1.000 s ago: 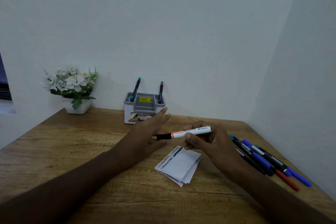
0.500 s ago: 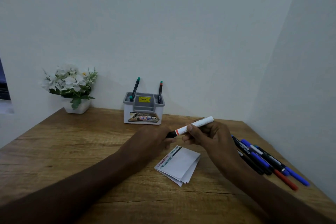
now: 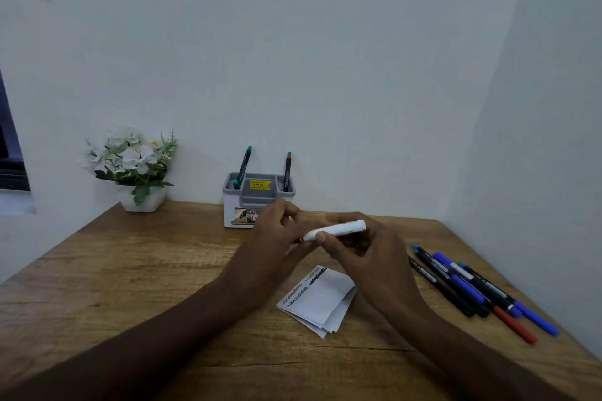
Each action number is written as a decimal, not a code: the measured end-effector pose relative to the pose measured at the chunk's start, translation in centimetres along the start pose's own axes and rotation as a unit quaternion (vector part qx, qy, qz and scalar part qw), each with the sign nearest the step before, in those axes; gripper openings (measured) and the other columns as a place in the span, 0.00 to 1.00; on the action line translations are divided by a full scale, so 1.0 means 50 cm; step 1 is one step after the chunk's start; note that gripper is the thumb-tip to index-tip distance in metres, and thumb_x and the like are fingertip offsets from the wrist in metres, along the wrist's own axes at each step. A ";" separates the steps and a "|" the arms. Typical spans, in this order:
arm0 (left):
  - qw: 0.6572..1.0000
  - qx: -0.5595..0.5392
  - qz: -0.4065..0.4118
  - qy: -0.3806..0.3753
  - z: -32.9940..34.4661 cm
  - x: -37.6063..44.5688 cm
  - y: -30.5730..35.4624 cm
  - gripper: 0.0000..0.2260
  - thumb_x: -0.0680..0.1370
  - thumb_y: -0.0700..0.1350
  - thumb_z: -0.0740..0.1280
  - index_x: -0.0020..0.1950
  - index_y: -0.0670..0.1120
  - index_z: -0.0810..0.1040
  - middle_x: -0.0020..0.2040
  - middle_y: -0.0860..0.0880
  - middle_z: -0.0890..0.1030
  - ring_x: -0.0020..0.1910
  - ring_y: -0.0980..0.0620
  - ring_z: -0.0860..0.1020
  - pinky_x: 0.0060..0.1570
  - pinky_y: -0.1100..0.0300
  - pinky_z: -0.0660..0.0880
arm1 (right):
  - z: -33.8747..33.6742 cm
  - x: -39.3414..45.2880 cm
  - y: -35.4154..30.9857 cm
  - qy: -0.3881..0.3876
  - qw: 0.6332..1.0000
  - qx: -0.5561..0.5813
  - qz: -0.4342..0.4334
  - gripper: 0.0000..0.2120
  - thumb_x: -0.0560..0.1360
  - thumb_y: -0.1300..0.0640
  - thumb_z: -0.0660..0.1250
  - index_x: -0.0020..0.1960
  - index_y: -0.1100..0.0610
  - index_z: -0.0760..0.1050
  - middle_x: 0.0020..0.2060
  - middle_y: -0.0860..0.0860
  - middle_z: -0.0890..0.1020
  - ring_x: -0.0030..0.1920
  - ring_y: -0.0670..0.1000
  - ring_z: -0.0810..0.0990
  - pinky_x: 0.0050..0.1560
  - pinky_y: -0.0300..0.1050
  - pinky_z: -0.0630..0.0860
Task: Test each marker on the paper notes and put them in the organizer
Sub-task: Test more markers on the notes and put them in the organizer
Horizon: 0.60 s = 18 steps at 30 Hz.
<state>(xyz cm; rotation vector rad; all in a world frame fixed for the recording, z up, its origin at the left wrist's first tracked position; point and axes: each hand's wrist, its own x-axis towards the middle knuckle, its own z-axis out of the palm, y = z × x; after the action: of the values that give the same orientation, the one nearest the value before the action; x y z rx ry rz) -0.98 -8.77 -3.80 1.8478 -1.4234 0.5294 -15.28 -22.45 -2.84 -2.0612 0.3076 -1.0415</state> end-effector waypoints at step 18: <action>0.926 -0.026 -0.347 0.145 -0.005 0.278 -0.131 0.12 0.77 0.51 0.78 0.53 0.43 0.88 0.48 0.43 0.88 0.51 0.43 0.86 0.56 0.50 0.82 | -0.014 0.007 0.029 -0.051 0.997 -0.034 0.040 0.03 0.81 0.49 0.73 0.54 0.45 0.82 0.41 0.45 0.89 0.45 0.41 0.87 0.47 0.39 0.85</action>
<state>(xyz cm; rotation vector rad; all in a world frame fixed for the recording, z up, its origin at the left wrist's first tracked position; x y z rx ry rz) 9.43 -16.80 4.16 1.9716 -0.5205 0.3703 -15.43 -23.98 -3.46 -2.1357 0.3740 -0.8860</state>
